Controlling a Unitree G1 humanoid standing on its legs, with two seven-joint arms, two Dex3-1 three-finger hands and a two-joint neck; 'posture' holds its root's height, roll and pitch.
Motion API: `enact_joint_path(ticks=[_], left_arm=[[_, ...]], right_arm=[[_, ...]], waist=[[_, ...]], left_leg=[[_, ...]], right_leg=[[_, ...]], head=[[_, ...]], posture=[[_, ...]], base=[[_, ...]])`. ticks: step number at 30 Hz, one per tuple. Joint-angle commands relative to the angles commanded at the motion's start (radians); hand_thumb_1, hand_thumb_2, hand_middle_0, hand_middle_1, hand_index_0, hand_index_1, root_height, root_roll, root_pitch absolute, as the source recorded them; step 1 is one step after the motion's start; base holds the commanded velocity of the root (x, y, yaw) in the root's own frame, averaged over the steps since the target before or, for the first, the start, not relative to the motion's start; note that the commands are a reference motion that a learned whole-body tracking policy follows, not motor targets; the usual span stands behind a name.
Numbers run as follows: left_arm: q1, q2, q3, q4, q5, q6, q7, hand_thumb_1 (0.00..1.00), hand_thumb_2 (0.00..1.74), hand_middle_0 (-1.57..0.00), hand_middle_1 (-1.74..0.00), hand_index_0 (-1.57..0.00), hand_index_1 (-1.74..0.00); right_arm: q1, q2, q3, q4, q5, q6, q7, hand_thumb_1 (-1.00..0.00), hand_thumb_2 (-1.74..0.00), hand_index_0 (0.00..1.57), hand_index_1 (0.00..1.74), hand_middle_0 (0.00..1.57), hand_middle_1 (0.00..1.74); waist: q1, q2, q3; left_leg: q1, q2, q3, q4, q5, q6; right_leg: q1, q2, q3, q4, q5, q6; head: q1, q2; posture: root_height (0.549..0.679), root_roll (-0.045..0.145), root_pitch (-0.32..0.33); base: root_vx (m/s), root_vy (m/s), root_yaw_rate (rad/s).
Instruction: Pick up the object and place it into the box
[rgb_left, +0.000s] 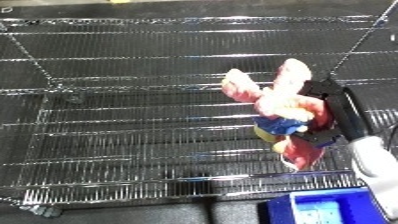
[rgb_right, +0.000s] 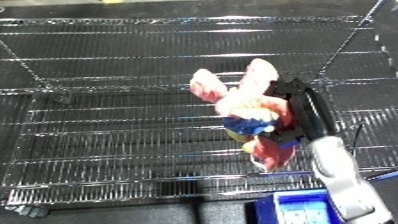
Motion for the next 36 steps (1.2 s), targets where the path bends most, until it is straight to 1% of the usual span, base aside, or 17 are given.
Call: enact_joint_path(ticks=[1,3,4,6,7,8,11,18,20,21,24,28,30,31,32,33,36], left_arm=[[0.011,-0.007,0.011,-0.003,0.001,0.005,-0.003,1.00,1.74,-1.57,-1.74,-1.57,-1.74],[0.017,-0.009,0.015,-0.005,0.001,0.007,-0.004,1.00,1.74,-1.57,-1.74,-1.57,-1.74],[0.031,-0.017,0.025,-0.012,-0.002,0.012,-0.007,1.00,1.74,-1.57,-1.74,-1.57,-1.74],[0.041,-0.021,0.030,-0.018,-0.005,0.016,-0.009,1.00,1.74,-1.57,-1.74,-1.57,-1.74],[0.041,-0.021,0.030,-0.018,-0.005,0.016,-0.009,1.00,1.74,-1.57,-1.74,-1.57,-1.74],[0.049,-0.025,0.034,-0.024,-0.008,0.022,-0.011,1.00,1.74,-1.57,-1.74,-1.57,-1.74],[0.054,-0.027,0.034,-0.026,-0.006,0.027,-0.013,1.00,1.74,-1.57,-1.74,-1.57,-1.74],[0.046,-0.022,0.019,-0.013,0.003,0.029,-0.015,1.00,1.74,-1.57,-1.74,-1.57,-1.74],[0.045,-0.022,0.017,-0.012,0.003,0.029,-0.016,1.00,1.74,-1.57,-1.74,-1.57,-1.74],[0.045,-0.022,0.013,-0.008,0.001,0.028,-0.018,1.00,1.74,-1.57,-1.74,-1.57,-1.74],[0.044,-0.021,0.008,-0.004,-0.001,0.026,-0.020,1.00,1.74,-1.57,-1.74,-1.57,-1.74],[0.036,-0.016,-0.006,0.004,-0.009,0.016,-0.020,1.00,1.74,-1.57,-1.74,-1.57,-1.74],[0.030,-0.012,-0.016,0.010,-0.012,0.009,-0.021,1.00,1.74,-1.57,-1.74,-1.57,-1.74],[0.024,-0.008,-0.027,0.018,-0.013,0.004,-0.023,1.00,1.74,-1.57,-1.74,-1.57,-1.74],[0.024,-0.008,-0.027,0.018,-0.013,0.004,-0.023,1.00,1.74,-1.57,-1.74,-1.57,-1.74],[0.022,-0.005,-0.034,0.020,-0.012,0.001,-0.026,1.00,1.74,-1.57,-1.74,-1.57,-1.74],[0.025,-0.002,-0.036,0.022,-0.010,-0.001,-0.030,1.00,1.74,-1.57,-1.74,-1.57,-1.74]], right_arm=[[0.068,-0.001,-0.067,-0.031,-0.007,-0.003,-0.011,-1.00,-1.74,1.57,1.74,1.57,1.74],[0.099,0.001,-0.097,-0.043,-0.009,-0.004,-0.015,-1.00,-1.74,1.57,1.74,1.57,1.74],[0.171,0.009,-0.169,-0.068,-0.012,-0.007,-0.029,-1.00,-1.74,1.57,1.74,1.57,1.74],[0.234,0.019,-0.232,-0.086,-0.014,-0.010,-0.040,-1.00,-1.74,1.57,1.74,1.57,1.74],[0.234,0.019,-0.232,-0.086,-0.014,-0.010,-0.040,-1.00,-1.74,1.57,1.74,1.57,1.74],[0.299,0.033,-0.299,-0.094,-0.014,-0.013,-0.056,-1.00,-1.74,1.57,1.74,1.57,1.74],[0.386,0.061,-0.390,-0.086,-0.008,-0.018,-0.084,-1.00,-1.74,1.57,1.74,1.57,1.74],[0.511,0.116,-0.528,-0.013,0.025,-0.032,-0.142,-1.00,-1.74,1.57,1.74,1.57,1.74],[0.524,0.122,-0.544,0.001,0.032,-0.035,-0.149,-1.00,-1.74,1.57,1.74,1.57,1.74],[0.543,0.131,-0.571,0.032,0.046,-0.039,-0.161,-1.00,-1.74,1.57,1.74,1.57,1.74],[0.554,0.136,-0.594,0.073,0.066,-0.044,-0.176,-1.00,-1.74,1.57,1.74,1.57,1.74],[0.547,0.143,-0.629,0.173,0.140,-0.061,-0.207,-0.80,-1.39,1.26,1.39,1.26,1.39],[0.536,0.134,-0.638,0.237,0.180,-0.066,-0.217,-0.70,-1.22,1.10,1.22,1.10,1.22],[0.522,0.117,-0.644,0.299,0.212,-0.074,-0.221,-0.60,-1.04,0.94,1.04,0.94,1.04],[0.522,0.117,-0.644,0.299,0.212,-0.074,-0.221,-0.60,-1.04,0.94,1.04,0.94,1.04],[0.510,0.103,-0.649,0.350,0.236,-0.084,-0.221,-0.50,-0.87,0.79,0.87,0.79,0.87],[0.503,0.098,-0.657,0.391,0.260,-0.094,-0.218,-0.35,-0.61,0.55,0.61,0.55,0.61]], waist=[[-0.017,0.000,-0.006],[-0.023,0.000,-0.009],[-0.041,0.000,-0.015],[-0.055,0.002,-0.019],[-0.055,0.002,-0.019],[-0.072,0.003,-0.023],[-0.099,0.006,-0.028],[-0.154,0.017,-0.040],[-0.161,0.020,-0.043],[-0.173,0.024,-0.047],[-0.184,0.028,-0.051],[-0.197,0.034,-0.059],[-0.200,0.035,-0.063],[-0.203,0.036,-0.066],[-0.203,0.036,-0.066],[-0.204,0.038,-0.067],[-0.204,0.040,-0.065]], left_leg=[[0.007,0.003,0.005,-0.002,-0.001,-0.0002],[0.010,0.004,0.007,-0.003,-0.001,-0.0004],[0.015,0.007,0.011,-0.004,-0.002,-0.0011],[0.017,0.008,0.013,-0.004,-0.003,-0.0021],[0.017,0.008,0.013,-0.004,-0.003,-0.0021],[0.018,0.010,0.015,-0.002,-0.004,-0.0031],[0.019,0.011,0.018,0.005,-0.008,-0.0031],[0.030,0.015,0.034,0.020,-0.023,-0.0008],[0.032,0.015,0.037,0.022,-0.025,-0.0009],[0.036,0.016,0.043,0.023,-0.028,-0.0012],[0.040,0.017,0.048,0.023,-0.031,-0.0015],[0.045,0.017,0.055,0.023,-0.035,-0.0029],[0.045,0.017,0.057,0.023,-0.036,-0.0045],[0.044,0.017,0.059,0.022,-0.036,-0.0058],[0.044,0.017,0.059,0.022,-0.036,-0.0058],[0.043,0.016,0.059,0.022,-0.035,-0.0065],[0.038,0.016,0.059,0.023,-0.032,-0.0068]], right_leg=[[0.009,0.0022,0.001,-0.007,0.003,-0.0007],[0.012,0.0031,0.001,-0.011,0.004,-0.0011],[0.019,0.0058,0.003,-0.018,0.006,-0.0021],[0.023,0.0081,0.005,-0.024,0.008,-0.0027],[0.023,0.0081,0.005,-0.024,0.008,-0.0027],[0.026,0.0109,0.007,-0.028,0.010,-0.0033],[0.028,0.0141,0.010,-0.028,0.010,-0.0040],[0.032,0.0178,0.021,-0.033,0.013,-0.0044],[0.033,0.0176,0.022,-0.035,0.014,-0.0044],[0.036,0.0177,0.025,-0.040,0.016,-0.0044],[0.039,0.0181,0.028,-0.045,0.018,-0.0044],[0.045,0.0198,0.031,-0.057,0.023,-0.0046],[0.046,0.0214,0.032,-0.062,0.026,-0.0050],[0.047,0.0230,0.032,-0.066,0.028,-0.0055],[0.047,0.0230,0.032,-0.066,0.028,-0.0055],[0.047,0.0243,0.031,-0.067,0.029,-0.0059],[0.043,0.0248,0.030,-0.066,0.029,-0.0059]], head=[[0.075,0.003],[0.089,0.004],[0.174,0.007],[0.226,0.008],[0.226,0.008],[0.285,-0.003],[0.362,-0.019],[0.529,-0.089],[0.552,-0.093],[0.587,-0.106],[0.609,-0.116],[0.643,-0.127],[0.653,-0.129],[0.656,-0.132],[0.656,-0.132],[0.657,-0.136],[0.654,-0.140]], posture=[[0.638,0.042,-0.171],[0.638,0.042,-0.172],[0.639,0.042,-0.176],[0.640,0.042,-0.178],[0.640,0.042,-0.178],[0.640,0.042,-0.180],[0.640,0.043,-0.186],[0.640,0.047,-0.192],[0.641,0.048,-0.192],[0.641,0.049,-0.193],[0.642,0.051,-0.193],[0.644,0.052,-0.191],[0.645,0.052,-0.189],[0.645,0.053,-0.188],[0.645,0.053,-0.188],[0.646,0.053,-0.187],[0.645,0.053,-0.187]], base=[[-0.016,-0.018,-0.088],[-0.012,-0.013,-0.056],[-0.022,-0.018,-0.069],[-0.020,-0.011,-0.039],[-0.022,-0.012,-0.038],[-0.025,-0.009,-0.037],[-0.022,-0.007,-0.052],[-0.010,-0.003,-0.080],[-0.003,0.000,-0.103],[-0.003,0.001,-0.102],[-0.004,0.003,-0.093],[-0.014,0.000,-0.058],[-0.018,-0.005,-0.024],[-0.012,-0.004,0.006],[-0.012,-0.004,0.006],[-0.012,-0.007,0.011],[-0.017,-0.008,0.019]])
